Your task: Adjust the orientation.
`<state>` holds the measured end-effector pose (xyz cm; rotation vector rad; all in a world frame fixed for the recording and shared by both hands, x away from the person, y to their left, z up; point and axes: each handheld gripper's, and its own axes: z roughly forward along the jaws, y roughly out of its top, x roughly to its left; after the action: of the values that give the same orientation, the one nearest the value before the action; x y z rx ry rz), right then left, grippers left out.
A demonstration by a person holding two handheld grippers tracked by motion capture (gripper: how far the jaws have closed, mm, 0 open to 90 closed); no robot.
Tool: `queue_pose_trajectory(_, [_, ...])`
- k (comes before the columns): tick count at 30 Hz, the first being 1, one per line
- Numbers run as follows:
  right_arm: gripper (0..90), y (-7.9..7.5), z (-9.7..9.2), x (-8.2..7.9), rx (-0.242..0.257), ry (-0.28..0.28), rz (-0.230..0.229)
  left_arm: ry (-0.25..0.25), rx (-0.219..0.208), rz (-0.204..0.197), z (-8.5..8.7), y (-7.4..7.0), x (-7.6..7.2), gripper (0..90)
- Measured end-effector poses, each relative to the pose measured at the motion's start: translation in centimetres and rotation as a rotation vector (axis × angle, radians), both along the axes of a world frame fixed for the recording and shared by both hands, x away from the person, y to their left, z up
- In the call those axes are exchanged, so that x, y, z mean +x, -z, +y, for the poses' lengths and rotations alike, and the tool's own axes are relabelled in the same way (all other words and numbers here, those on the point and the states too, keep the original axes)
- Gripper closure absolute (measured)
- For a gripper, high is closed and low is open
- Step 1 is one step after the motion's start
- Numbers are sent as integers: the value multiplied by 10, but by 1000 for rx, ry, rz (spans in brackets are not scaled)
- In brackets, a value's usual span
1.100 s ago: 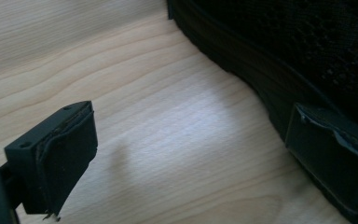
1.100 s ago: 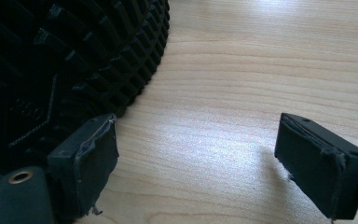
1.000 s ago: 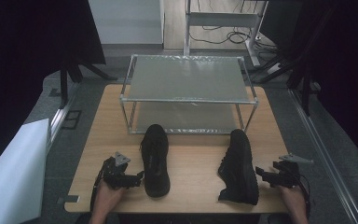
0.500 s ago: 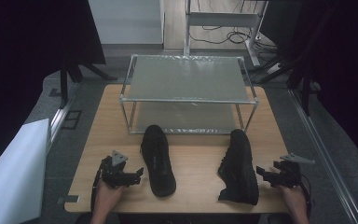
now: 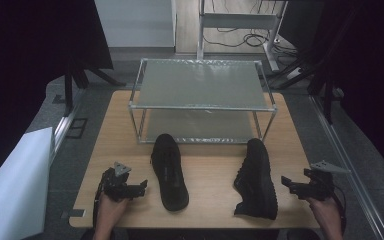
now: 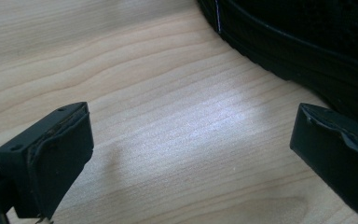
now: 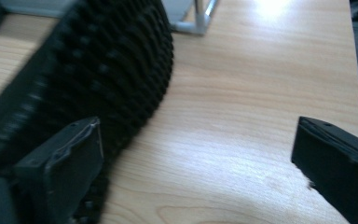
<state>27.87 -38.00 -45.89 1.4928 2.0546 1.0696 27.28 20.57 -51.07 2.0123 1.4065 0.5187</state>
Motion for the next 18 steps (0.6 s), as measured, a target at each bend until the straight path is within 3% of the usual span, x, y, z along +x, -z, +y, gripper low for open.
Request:
queue_pose_trajectory(9, [0, -21, 28, 4, -32, -49, -31, 3, 6, 20, 0, 2, 1, 0])
queue_pose_trajectory(14, [0, -24, 41, 12, -52, -60, -36, 2, 9, 25, 0, 2, 1, 0])
queue_pose_trajectory(16, [0, -20, 48, 18, -89, -64, -27, 2, 9, 30, 0, 3, 1, 0])
queue_pose_trajectory(18, [0, -17, 48, 20, -95, -64, -25, 3, 10, 34, 0, 3, 1, 0])
